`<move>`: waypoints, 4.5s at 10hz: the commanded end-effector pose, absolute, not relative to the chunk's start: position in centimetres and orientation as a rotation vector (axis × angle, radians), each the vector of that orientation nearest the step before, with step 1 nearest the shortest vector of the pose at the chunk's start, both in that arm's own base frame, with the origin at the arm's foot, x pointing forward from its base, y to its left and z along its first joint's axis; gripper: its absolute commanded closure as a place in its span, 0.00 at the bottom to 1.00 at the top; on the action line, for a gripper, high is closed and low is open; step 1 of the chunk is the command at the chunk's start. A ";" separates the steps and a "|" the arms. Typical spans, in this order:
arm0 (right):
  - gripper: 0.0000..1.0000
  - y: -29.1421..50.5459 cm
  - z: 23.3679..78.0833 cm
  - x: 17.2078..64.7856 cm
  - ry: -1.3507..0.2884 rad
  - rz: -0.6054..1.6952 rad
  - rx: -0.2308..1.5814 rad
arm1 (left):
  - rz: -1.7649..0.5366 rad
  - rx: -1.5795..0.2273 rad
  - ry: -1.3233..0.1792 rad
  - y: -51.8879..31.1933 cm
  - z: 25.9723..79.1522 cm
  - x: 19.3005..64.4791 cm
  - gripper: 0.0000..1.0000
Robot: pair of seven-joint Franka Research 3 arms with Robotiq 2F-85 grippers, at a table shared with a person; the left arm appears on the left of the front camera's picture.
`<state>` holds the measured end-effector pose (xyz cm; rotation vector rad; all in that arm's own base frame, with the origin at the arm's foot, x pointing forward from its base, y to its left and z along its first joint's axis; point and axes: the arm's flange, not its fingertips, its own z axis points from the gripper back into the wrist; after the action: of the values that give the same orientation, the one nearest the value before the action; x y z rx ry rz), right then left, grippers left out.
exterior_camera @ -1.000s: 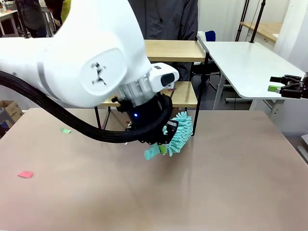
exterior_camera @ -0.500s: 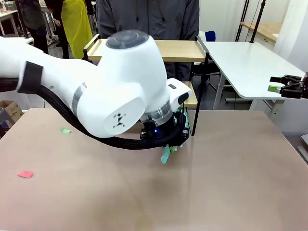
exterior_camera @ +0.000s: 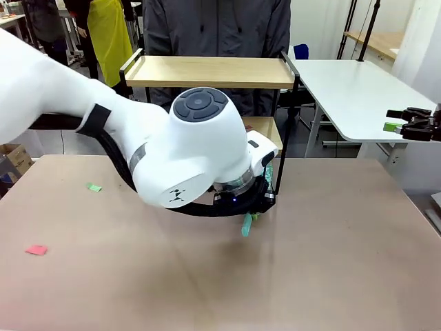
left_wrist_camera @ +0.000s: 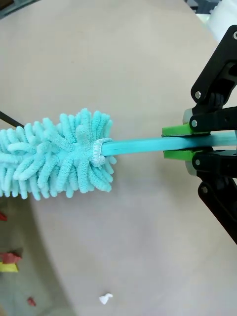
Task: Clean the shelf.
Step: Clean the specific section of the Shelf indicated by the human with the Duster.
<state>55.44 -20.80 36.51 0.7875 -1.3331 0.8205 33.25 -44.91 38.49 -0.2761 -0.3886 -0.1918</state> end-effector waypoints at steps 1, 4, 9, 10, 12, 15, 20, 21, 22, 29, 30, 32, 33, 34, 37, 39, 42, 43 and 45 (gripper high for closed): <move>0.00 -20.6 37.1 55.5 -1.327 0.805 0.785 | -0.125 -0.278 -0.429 -47.3 36.8 33.6 0.87; 0.00 -20.6 37.1 55.5 -1.327 0.805 0.785 | -0.071 -0.290 -0.423 -48.0 35.0 33.6 0.87; 0.00 -20.6 37.1 55.5 -1.327 0.805 0.785 | -0.096 -0.244 -0.378 -46.0 35.1 33.7 0.87; 0.00 -20.6 37.1 55.5 -1.327 0.805 0.785 | -0.091 -0.237 -0.359 -45.0 34.6 33.9 0.87; 0.00 -20.6 37.1 55.5 -1.327 0.805 0.785 | -0.061 -0.195 -0.340 -42.2 34.4 33.7 0.87; 0.00 -20.6 37.1 55.5 -1.327 0.805 0.785 | -0.017 -0.116 -0.295 -36.3 34.3 33.6 0.87; 0.00 -20.6 37.1 55.5 -1.327 0.805 0.785 | 0.083 0.034 -0.247 -25.9 35.0 35.0 0.87; 0.00 -20.6 37.1 55.5 -1.327 0.805 0.785 | 0.118 0.094 -0.249 -24.2 35.7 35.7 0.87; 0.00 -20.6 37.1 55.5 -1.327 0.805 0.785 | 0.141 0.138 -0.268 -23.6 36.6 35.5 0.87; 0.00 -20.6 37.1 55.5 -1.327 0.805 0.785 | 0.021 -0.065 -0.371 -24.2 40.7 34.7 0.87; 0.00 -20.6 37.1 55.5 -1.327 0.805 0.785 | -0.028 -0.120 -0.387 -23.7 41.9 34.2 0.87; 0.00 -20.6 37.1 55.5 -1.327 0.805 0.785 | -0.193 -0.233 -0.370 -23.2 43.6 32.9 0.87; 0.00 -20.6 37.1 55.5 -1.327 0.805 0.785 | -0.297 -0.250 -0.313 -22.9 44.1 32.3 0.87; 0.00 -20.6 37.1 55.5 -1.327 0.805 0.785 | -0.379 -0.236 -0.260 -22.3 44.7 32.1 0.87; 0.00 -20.6 37.1 55.5 -1.327 0.805 0.785 | -0.604 -0.292 -0.184 -19.4 47.8 29.3 0.87; 0.00 -20.6 37.1 55.5 -1.327 0.805 0.785 | -0.737 -0.323 -0.058 -17.3 49.3 27.5 0.87; 0.00 -20.6 37.1 55.5 -1.327 0.805 0.785 | -0.934 -0.199 0.150 -13.4 52.8 24.2 0.87; 0.00 -20.6 37.1 55.5 -1.327 0.805 0.785 | -0.990 -0.115 0.190 -12.5 53.8 23.5 0.87; 0.00 -20.6 37.1 55.5 -1.327 0.805 0.785 | -1.022 -0.095 0.178 -10.0 54.8 23.2 0.87</move>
<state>55.44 -20.84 36.52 0.7869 -1.3334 0.8199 22.51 -10.95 54.37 -0.1135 0.2256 -0.9728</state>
